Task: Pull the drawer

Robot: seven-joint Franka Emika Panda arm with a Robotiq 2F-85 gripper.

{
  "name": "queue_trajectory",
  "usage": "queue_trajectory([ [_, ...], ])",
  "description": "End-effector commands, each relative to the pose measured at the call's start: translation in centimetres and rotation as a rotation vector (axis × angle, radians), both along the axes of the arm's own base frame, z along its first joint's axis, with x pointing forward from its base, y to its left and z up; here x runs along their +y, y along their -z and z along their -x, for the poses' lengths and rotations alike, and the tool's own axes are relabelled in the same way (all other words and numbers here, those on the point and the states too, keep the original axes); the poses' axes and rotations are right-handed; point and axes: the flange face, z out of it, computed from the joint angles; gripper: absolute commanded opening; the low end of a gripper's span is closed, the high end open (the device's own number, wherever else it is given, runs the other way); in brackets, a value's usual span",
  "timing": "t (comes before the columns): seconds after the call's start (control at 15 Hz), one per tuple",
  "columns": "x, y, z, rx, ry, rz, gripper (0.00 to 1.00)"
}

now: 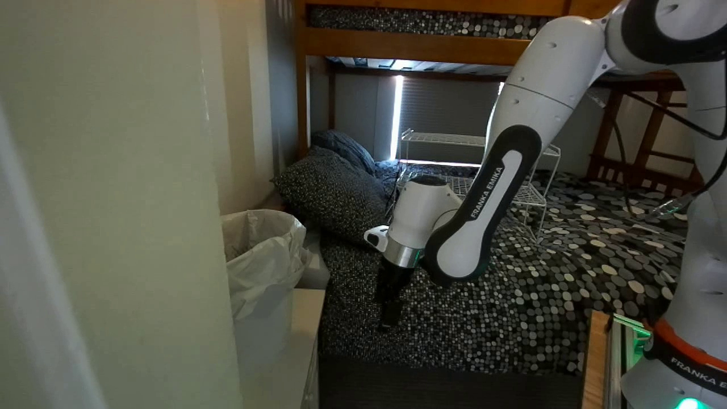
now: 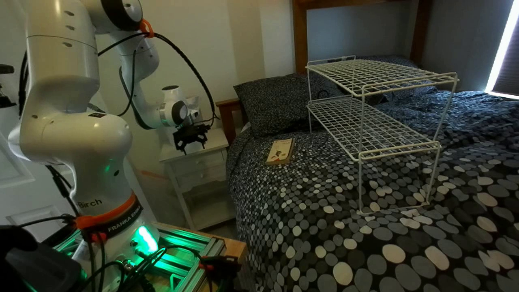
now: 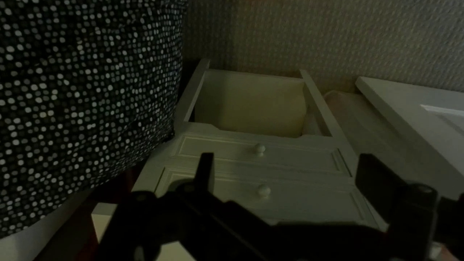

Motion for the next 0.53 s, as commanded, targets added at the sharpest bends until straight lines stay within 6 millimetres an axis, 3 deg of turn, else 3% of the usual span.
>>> queue_trajectory([
  [0.0, 0.14, 0.4, -0.58, 0.001, 0.013, -0.007, 1.0],
  [0.47, 0.11, 0.54, -1.06, -0.002, 0.011, -0.009, 1.0],
])
